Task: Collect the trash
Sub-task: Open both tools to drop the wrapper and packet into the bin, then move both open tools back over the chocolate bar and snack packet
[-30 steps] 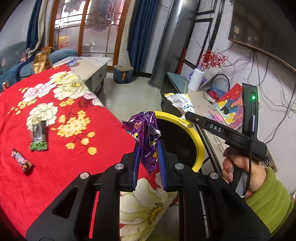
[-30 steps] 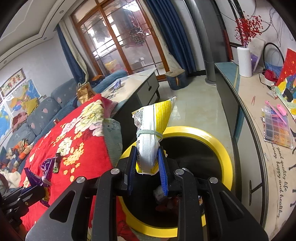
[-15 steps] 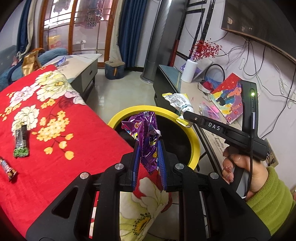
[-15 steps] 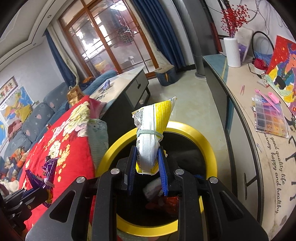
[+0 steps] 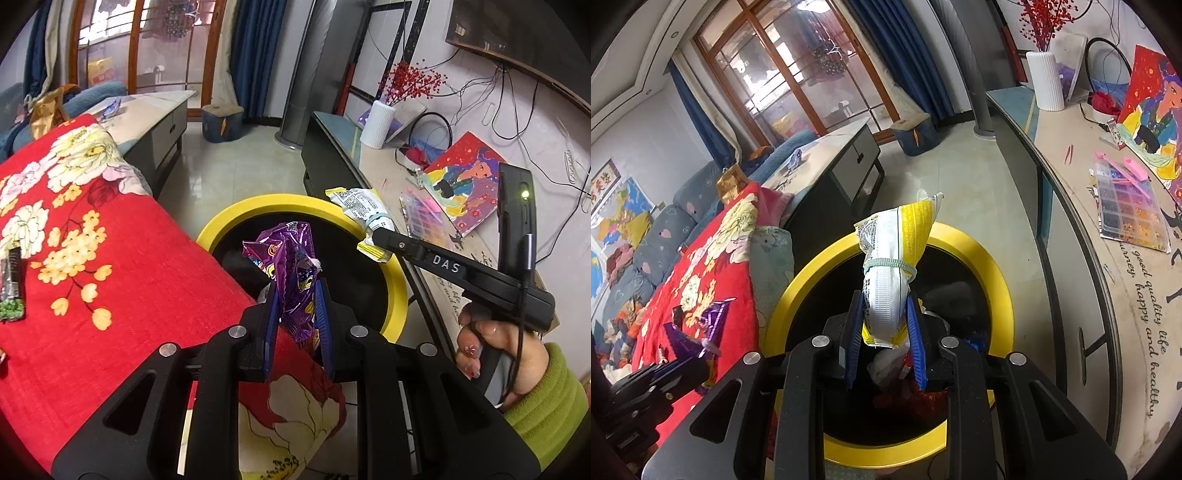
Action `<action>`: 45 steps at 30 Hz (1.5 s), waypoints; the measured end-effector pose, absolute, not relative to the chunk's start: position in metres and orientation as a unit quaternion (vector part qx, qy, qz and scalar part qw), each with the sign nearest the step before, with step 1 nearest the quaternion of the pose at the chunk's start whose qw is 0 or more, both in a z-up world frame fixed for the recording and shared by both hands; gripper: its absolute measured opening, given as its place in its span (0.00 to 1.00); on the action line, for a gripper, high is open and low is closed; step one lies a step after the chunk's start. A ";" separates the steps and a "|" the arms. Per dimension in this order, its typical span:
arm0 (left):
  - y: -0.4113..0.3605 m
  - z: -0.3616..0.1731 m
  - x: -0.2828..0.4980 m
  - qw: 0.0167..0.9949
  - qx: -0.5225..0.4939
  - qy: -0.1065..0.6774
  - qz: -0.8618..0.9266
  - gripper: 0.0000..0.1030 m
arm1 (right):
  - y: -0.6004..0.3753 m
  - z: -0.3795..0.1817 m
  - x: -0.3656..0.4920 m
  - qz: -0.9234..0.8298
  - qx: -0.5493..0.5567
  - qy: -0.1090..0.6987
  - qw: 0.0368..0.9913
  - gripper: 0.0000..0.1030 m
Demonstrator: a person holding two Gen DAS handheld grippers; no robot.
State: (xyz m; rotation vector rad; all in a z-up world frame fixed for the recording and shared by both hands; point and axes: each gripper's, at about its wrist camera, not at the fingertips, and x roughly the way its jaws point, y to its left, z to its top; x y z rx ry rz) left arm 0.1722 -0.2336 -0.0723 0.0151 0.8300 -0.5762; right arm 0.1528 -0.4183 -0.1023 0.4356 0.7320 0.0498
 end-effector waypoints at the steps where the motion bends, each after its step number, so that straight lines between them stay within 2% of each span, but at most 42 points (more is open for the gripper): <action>1: -0.234 -0.074 0.174 0.874 0.009 0.399 -0.276 0.13 | -0.418 -0.103 0.153 0.024 0.212 0.356 0.910 0.22; 6: -0.239 -0.078 0.184 0.870 0.007 0.405 -0.281 0.15 | -0.418 -0.105 0.154 0.028 0.215 0.361 0.907 0.25; 8: -0.240 -0.077 0.186 0.871 0.008 0.404 -0.281 0.30 | -0.419 -0.104 0.153 0.022 0.216 0.357 0.909 0.31; 9: -0.239 -0.076 0.188 0.872 0.008 0.401 -0.278 0.44 | -0.420 -0.103 0.152 0.021 0.218 0.355 0.909 0.32; 12: -0.234 -0.074 0.188 0.872 -0.006 0.402 -0.278 0.56 | -0.423 -0.101 0.151 0.011 0.217 0.351 0.911 0.45; 13: -0.232 -0.073 0.188 0.874 -0.008 0.400 -0.275 0.68 | -0.423 -0.100 0.150 0.008 0.218 0.349 0.911 0.47; 15: -0.226 -0.072 0.186 0.878 -0.014 0.400 -0.263 0.82 | -0.424 -0.098 0.149 0.003 0.216 0.347 0.913 0.48; 17: -0.220 -0.070 0.184 0.879 -0.024 0.400 -0.257 0.88 | -0.422 -0.096 0.148 -0.001 0.209 0.345 0.915 0.52; 22: -0.199 -0.061 0.175 0.889 -0.042 0.385 -0.243 0.89 | -0.409 -0.085 0.147 0.000 0.190 0.333 0.924 0.62; 29: -0.172 -0.047 0.162 0.908 -0.053 0.359 -0.210 0.89 | -0.387 -0.068 0.145 0.017 0.166 0.317 0.934 0.67; 45: -0.113 -0.035 0.149 0.929 -0.075 0.332 -0.147 0.89 | -0.322 -0.043 0.142 0.080 0.119 0.305 0.941 0.70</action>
